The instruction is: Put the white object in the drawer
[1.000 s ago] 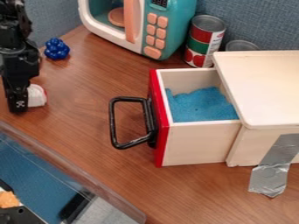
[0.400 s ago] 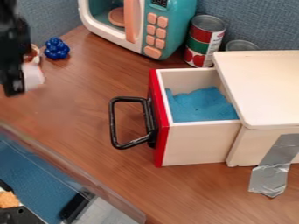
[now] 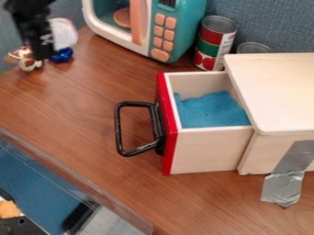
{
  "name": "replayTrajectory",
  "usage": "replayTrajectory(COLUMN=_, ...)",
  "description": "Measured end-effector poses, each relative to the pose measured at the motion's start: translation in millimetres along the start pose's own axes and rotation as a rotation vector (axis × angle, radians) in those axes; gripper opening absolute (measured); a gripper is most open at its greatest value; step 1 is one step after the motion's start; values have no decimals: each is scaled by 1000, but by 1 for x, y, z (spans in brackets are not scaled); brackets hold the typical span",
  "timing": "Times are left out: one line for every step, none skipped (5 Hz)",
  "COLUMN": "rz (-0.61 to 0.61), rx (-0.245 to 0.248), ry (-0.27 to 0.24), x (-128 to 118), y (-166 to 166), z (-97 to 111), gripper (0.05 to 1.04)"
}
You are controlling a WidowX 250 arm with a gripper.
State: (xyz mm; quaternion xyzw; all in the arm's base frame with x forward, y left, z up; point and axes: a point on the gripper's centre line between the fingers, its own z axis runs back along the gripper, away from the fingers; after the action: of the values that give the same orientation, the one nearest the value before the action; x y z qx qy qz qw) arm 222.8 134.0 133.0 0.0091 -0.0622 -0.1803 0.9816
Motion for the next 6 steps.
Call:
replayTrajectory(rz=27, rx=25, ry=21, x=26, y=-23, z=-6, gripper=593)
replayTrajectory(rz=35, rx=53, ry=66, x=49, y=-49, z=-16, gripper=593)
replayTrajectory(rz=73, rx=32, ry=121, x=70, y=-67, z=-31, gripper=593)
replayTrajectory(rz=88, rx=18, ry=134, x=91, y=-84, z=-32, gripper=593)
replayTrajectory(rz=128, rx=-28, ry=112, x=104, y=-93, z=-19, gripper=593)
replayTrajectory(rz=163, rx=-74, ry=106, x=112, y=-108, z=-3, gripper=593)
